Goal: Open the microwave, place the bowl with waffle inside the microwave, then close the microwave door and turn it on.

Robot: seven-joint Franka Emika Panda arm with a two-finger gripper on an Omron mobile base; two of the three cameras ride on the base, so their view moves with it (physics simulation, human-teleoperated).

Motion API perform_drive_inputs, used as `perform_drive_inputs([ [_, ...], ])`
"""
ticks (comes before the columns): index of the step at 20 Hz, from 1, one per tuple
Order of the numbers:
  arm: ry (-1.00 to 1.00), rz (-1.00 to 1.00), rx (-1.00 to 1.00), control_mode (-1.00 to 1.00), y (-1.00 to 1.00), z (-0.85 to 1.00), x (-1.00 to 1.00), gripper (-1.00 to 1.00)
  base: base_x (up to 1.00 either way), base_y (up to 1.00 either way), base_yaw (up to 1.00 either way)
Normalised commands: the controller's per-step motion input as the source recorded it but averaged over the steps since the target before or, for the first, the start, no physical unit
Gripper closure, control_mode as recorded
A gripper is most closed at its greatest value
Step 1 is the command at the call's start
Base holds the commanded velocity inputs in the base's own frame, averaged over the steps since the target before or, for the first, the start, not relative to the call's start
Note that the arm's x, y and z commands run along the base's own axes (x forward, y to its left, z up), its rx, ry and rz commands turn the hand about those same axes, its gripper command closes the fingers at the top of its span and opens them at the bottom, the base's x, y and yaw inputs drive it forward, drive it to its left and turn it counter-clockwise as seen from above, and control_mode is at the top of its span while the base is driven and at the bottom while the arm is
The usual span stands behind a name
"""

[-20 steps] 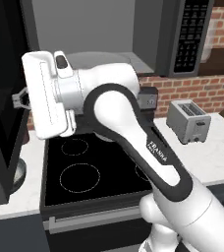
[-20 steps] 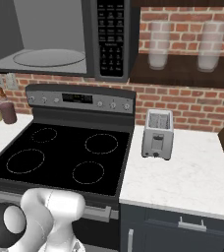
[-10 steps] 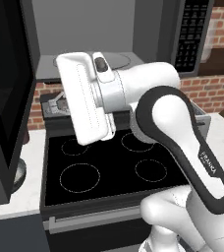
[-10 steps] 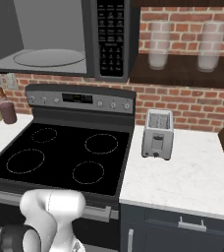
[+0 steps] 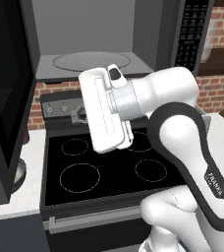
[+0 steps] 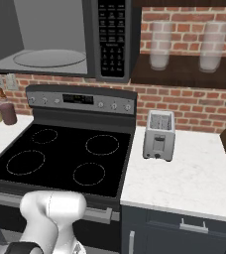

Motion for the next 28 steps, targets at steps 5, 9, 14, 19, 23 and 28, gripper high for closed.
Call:
perform_drive_inputs([
  [5,0.73,-0.11,-0.21,-1.00,0.00,-0.24,0.60,1.00,0.00,0.00,0.00],
  [9,0.70,-0.03,-0.07,-1.00,-0.12,-0.31,0.31,1.00,0.00,0.00,0.00],
  [14,0.65,-0.25,0.01,-1.00,-0.02,-0.50,0.20,1.00,0.00,0.00,0.00],
  [19,0.34,-0.43,0.03,-1.00,0.02,-0.78,-0.08,1.00,0.00,0.00,0.00],
  [23,0.37,-0.56,0.04,-1.00,0.00,-0.73,-0.13,1.00,0.00,0.00,0.00],
  [28,0.64,-0.48,0.00,-1.00,0.00,-0.19,0.11,1.00,0.00,0.00,0.00],
])
